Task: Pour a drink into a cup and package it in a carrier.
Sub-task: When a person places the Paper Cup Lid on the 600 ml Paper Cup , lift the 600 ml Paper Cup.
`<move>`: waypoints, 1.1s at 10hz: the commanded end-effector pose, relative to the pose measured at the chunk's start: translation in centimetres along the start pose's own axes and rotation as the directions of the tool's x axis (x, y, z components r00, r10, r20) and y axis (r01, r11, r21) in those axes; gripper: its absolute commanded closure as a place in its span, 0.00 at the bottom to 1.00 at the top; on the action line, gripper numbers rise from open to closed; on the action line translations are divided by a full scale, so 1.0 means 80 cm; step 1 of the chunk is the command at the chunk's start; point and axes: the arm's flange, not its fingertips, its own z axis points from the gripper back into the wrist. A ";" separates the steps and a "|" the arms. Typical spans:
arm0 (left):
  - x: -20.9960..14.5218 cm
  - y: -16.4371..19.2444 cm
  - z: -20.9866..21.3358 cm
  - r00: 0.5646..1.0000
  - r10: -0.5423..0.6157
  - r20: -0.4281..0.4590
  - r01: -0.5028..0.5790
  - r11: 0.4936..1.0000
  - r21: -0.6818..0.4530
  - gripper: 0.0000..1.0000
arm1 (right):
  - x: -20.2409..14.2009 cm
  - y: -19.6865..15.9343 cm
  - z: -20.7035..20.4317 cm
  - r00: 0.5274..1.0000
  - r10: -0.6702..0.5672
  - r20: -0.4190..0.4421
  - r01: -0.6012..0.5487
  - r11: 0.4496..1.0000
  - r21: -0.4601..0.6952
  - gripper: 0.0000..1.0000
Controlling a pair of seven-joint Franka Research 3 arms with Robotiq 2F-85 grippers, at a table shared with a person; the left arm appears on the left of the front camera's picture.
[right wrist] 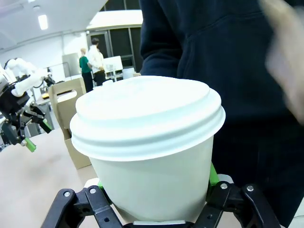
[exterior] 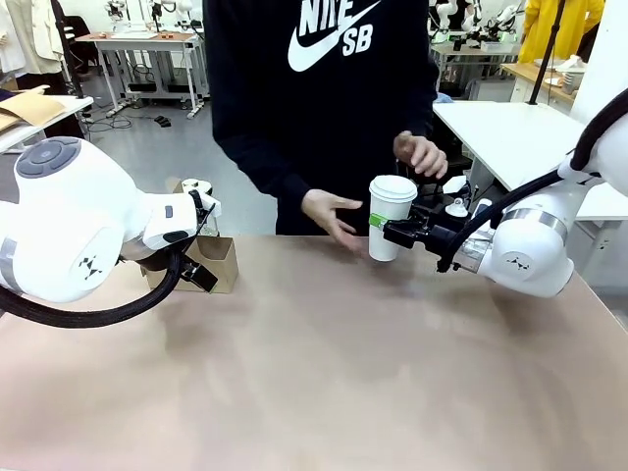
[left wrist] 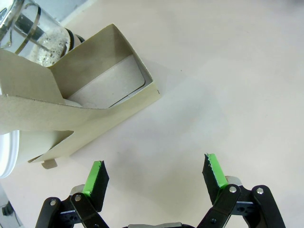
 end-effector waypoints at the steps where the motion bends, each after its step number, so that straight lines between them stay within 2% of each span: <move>1: 0.000 0.000 0.000 1.000 0.000 0.001 0.000 1.000 -0.002 0.00 | 0.007 0.002 -0.005 1.000 0.012 0.011 -0.012 1.000 -0.014 0.20; 7: 0.000 0.000 0.000 1.000 0.000 0.001 0.000 1.000 -0.002 0.00 | 0.000 0.000 0.000 1.000 0.000 0.000 0.000 1.000 0.000 0.20; 11: 0.000 0.000 0.000 1.000 0.000 0.001 0.000 1.000 -0.002 0.00 | 0.114 0.025 0.018 0.999 0.012 -0.034 -0.010 0.998 0.061 0.20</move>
